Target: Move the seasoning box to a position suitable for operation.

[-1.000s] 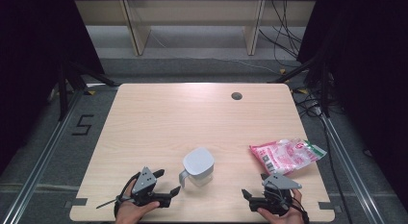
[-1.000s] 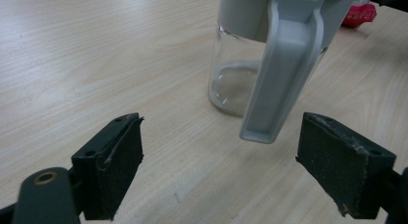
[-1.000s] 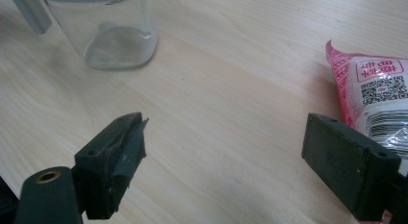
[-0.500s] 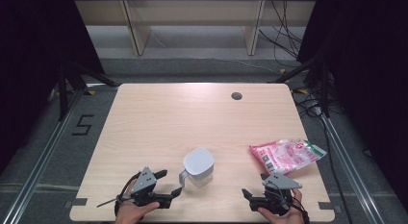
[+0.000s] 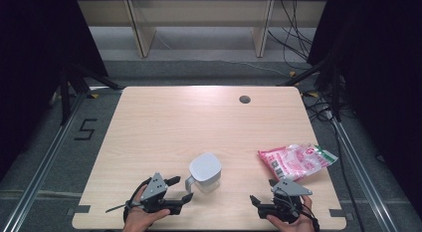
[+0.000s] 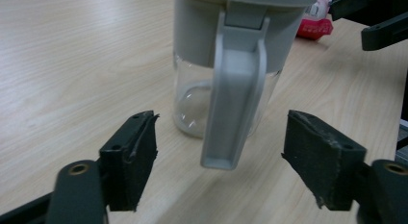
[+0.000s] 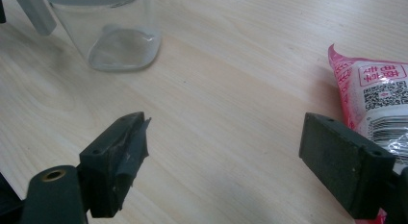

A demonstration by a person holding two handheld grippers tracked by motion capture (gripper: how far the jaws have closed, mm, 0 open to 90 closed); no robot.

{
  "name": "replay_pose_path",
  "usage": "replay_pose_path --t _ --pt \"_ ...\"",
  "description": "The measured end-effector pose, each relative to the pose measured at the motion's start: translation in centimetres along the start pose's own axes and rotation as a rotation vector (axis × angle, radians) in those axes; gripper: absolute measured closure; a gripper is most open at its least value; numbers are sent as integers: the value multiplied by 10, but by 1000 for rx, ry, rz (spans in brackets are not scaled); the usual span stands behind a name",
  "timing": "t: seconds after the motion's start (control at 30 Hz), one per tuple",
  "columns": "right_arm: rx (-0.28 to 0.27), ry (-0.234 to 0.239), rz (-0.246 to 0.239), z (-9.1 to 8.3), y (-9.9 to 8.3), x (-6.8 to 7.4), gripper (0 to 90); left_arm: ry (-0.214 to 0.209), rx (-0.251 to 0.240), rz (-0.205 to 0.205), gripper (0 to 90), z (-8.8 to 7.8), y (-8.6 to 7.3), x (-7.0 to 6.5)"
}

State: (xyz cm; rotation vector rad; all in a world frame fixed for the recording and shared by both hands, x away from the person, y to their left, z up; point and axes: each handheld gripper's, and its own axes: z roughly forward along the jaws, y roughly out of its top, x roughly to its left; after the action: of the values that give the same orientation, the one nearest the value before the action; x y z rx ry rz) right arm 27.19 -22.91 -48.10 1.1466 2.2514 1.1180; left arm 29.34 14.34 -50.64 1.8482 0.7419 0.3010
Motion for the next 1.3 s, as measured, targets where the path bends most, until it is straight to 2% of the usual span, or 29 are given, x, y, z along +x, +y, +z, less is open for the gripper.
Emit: replay_pose_path --t 0.07,0.17,0.23,0.3,0.37,0.4,0.5,0.53,0.6,0.63,0.67,0.7,0.83,0.87,0.9,0.93,1.17,1.27,1.3 --pt "1 -1 -4 0 0 0 180 -13 -13 30 370 3 4 -1" --pt "0 1 -5 0 0 1 181 -22 -27 28 415 4 6 -1" --pt "5 17 -1 1 0 1 181 -34 -34 45 474 4 8 -1" --pt "8 8 -16 1 0 1 182 -45 -44 63 519 5 9 -1" --pt "4 21 -11 2 0 1 183 -32 -41 74 562 4 11 -2" --pt "10 32 -18 2 1 0 184 -28 -40 74 581 4 11 -2" --pt "9 7 -15 1 0 1 184 -33 -49 62 619 4 10 -1" --pt "5 7 -9 2 0 2 184 -55 -60 64 630 4 11 -2" --pt "6 7 -12 2 0 2 185 -65 -54 69 633 4 12 -4" --pt "11 34 -16 2 1 1 185 -64 -54 70 634 5 13 -5" --pt "11 14 -19 2 0 1 186 -71 -62 69 641 6 13 -5" --pt "10 15 -14 2 0 2 187 -61 -54 70 647 7 13 -5" --pt "13 10 -19 2 0 2 189 -74 -58 61 663 8 14 -4" --pt "13 10 -19 2 0 2 189 -69 -65 57 663 9 14 -4" --pt "14 16 -9 2 0 2 190 -42 -72 60 679 9 13 -4" --pt "2 4 -27 3 0 1 190 -4 -73 71 681 9 13 -4" --pt "9 10 -31 3 0 2 191 31 -79 65 683 20 18 -5" --pt "8 11 -32 3 0 2 193 31 -84 64 683 23 20 -5" --pt "8 11 -31 3 0 2 192 47 -77 60 683 27 22 -5"
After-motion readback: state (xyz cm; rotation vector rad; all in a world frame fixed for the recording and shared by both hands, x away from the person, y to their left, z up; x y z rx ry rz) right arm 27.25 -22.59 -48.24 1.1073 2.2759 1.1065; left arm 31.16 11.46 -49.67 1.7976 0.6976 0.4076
